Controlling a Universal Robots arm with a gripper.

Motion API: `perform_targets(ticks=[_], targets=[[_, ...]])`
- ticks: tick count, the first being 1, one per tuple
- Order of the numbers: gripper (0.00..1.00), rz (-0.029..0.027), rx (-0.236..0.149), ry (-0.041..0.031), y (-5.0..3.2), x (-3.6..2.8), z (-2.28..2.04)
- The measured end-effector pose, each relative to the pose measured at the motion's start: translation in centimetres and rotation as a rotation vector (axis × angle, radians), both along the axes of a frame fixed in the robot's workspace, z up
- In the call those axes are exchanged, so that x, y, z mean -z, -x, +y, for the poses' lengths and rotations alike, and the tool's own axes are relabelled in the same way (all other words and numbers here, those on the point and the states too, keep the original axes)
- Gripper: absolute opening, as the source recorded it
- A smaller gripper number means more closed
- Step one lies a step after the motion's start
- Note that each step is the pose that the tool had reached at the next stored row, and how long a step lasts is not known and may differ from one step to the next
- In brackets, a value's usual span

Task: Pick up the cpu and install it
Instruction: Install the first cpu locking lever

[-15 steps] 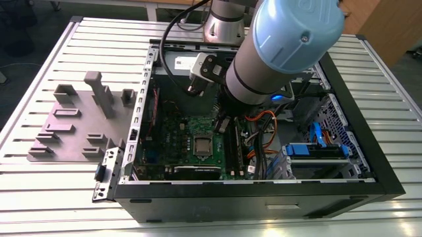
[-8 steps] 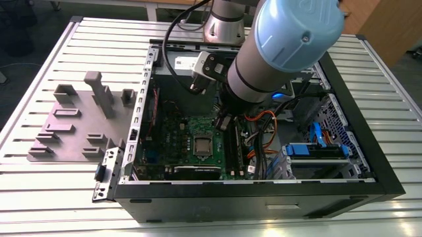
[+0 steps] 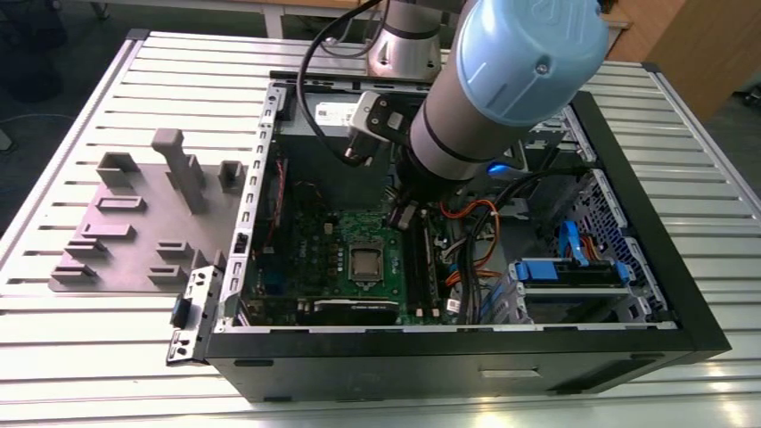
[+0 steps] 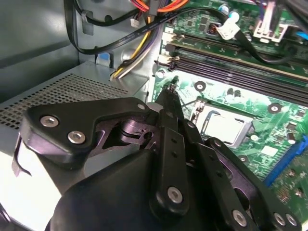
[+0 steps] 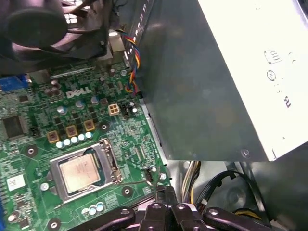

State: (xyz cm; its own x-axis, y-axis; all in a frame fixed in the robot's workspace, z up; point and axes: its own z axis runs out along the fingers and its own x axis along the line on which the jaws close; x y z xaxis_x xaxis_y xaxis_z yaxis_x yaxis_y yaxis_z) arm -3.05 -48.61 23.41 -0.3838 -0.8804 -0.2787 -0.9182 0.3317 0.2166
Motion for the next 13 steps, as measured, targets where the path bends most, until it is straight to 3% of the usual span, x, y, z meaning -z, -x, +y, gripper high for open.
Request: perform_targets(ticks=[4, 8, 13], targets=[[0.11, 0.0000, 0.000, -0.0017, -0.02, 0.34, 0.32], [0.11, 0.0000, 0.000, -0.0053, -0.02, 0.73, 0.36], [0.11, 0.0001, -0.001, -0.0049, -0.01, 0.78, 0.33]])
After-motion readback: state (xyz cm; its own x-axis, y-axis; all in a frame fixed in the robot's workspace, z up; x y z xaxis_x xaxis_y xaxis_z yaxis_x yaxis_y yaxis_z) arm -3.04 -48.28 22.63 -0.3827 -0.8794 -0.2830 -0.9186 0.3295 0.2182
